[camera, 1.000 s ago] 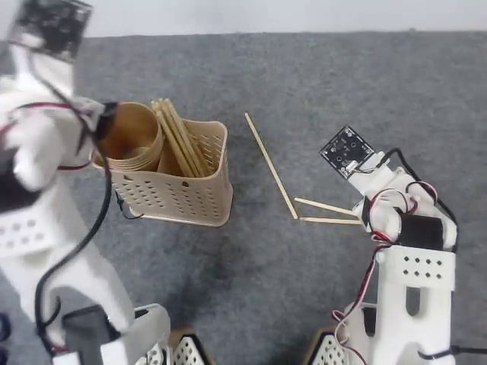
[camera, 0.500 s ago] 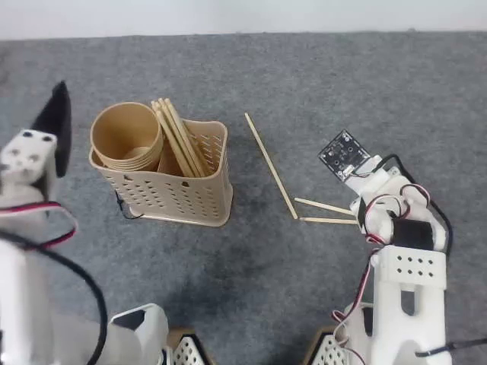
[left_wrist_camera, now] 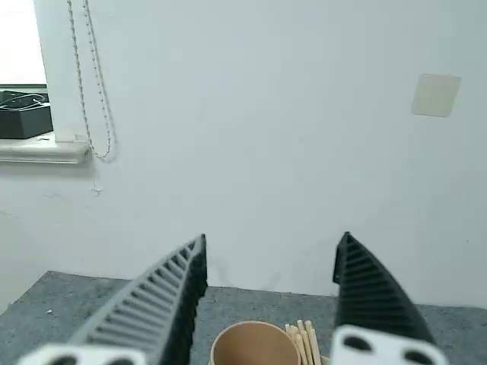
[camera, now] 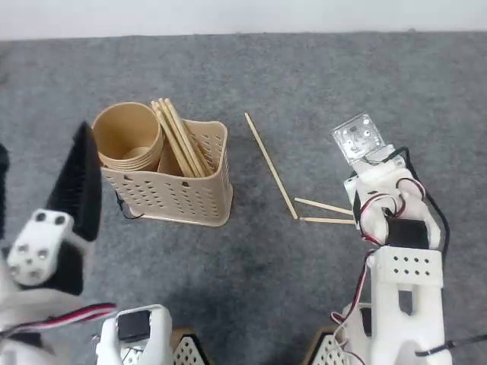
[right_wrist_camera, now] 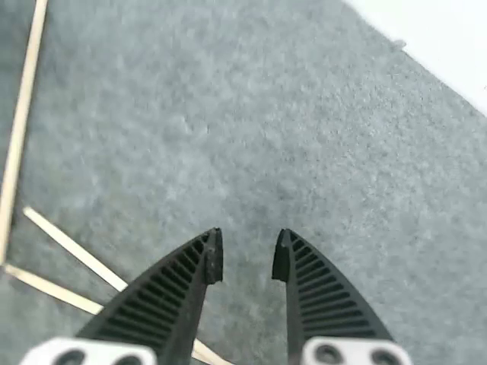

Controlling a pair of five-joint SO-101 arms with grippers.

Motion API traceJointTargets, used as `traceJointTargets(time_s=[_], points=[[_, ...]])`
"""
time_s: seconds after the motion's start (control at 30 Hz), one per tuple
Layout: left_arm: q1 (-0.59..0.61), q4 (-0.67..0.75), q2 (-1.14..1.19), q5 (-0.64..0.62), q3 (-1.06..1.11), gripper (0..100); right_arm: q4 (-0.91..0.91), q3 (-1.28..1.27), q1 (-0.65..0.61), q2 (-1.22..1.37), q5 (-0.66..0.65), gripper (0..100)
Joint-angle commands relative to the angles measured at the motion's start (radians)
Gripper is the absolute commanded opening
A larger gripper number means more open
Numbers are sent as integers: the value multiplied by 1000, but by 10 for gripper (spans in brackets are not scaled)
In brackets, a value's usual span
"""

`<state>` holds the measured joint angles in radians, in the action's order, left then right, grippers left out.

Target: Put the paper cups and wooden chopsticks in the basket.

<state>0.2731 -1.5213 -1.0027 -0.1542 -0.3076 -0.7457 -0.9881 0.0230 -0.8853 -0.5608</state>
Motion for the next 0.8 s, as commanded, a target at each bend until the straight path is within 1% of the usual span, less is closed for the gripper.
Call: traceJointTargets(time_s=[0.0, 0.07, 0.17, 0.27, 0.4, 0.47, 0.5, 0.6, 0.67, 0.77], points=[[-12, 110, -138, -12, 288, 254, 4, 112, -12, -25, 98, 122], [-12, 152, -221, -11, 438, 254, -44, 175, -30, -21, 117, 122], [-12, 192, -348, -11, 644, 254, -147, 276, -99, -13, 115, 122], [-12, 222, -480, -11, 803, 254, -223, 371, -168, -13, 120, 122], [-11, 239, -617, 74, 960, 254, -275, 450, -242, -13, 123, 122], [-9, 238, -671, 121, 1043, 254, -278, 468, -280, -13, 149, 122], [0, 238, -695, 141, 1086, 254, -277, 473, -298, -13, 172, 122], [87, 265, -775, 157, 1210, 254, -272, 508, -341, -12, 233, 122], [132, 282, -822, 161, 1308, 254, -272, 534, -377, -10, 250, 122], [176, 315, -821, 176, 1446, 254, -286, 594, -438, 38, 255, 121]])
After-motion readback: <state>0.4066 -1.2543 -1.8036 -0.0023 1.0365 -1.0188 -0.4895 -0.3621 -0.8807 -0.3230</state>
